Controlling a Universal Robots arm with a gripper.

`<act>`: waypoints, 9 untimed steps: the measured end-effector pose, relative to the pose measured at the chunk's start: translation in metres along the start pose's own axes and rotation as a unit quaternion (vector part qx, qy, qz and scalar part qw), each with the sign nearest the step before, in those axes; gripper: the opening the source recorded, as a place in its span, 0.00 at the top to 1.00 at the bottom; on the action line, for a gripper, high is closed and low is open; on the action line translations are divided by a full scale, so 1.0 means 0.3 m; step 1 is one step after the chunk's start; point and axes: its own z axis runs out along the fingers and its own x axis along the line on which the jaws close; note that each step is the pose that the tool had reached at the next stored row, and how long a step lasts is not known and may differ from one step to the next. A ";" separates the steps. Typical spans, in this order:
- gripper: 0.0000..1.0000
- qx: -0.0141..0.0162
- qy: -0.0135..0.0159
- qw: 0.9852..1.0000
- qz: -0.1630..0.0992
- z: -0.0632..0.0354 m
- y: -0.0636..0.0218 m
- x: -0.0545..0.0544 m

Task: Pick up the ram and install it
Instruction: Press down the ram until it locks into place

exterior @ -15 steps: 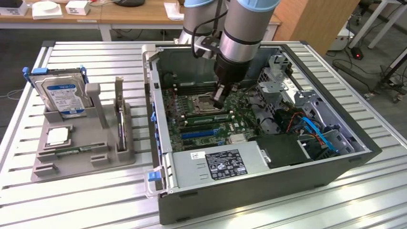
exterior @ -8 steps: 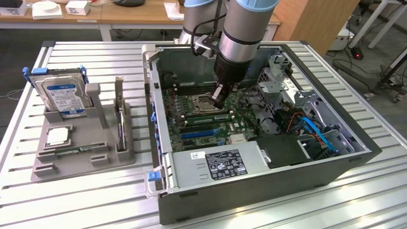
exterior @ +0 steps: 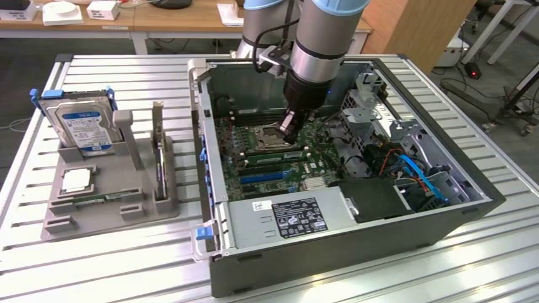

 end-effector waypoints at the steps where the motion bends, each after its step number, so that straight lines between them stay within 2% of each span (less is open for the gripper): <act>1: 0.91 0.000 0.000 1.000 0.000 0.000 0.000 0.000; 6: 0.91 0.004 0.008 1.000 0.003 0.000 0.000 0.000; 9: 0.91 0.007 0.009 1.000 0.018 0.000 0.000 0.000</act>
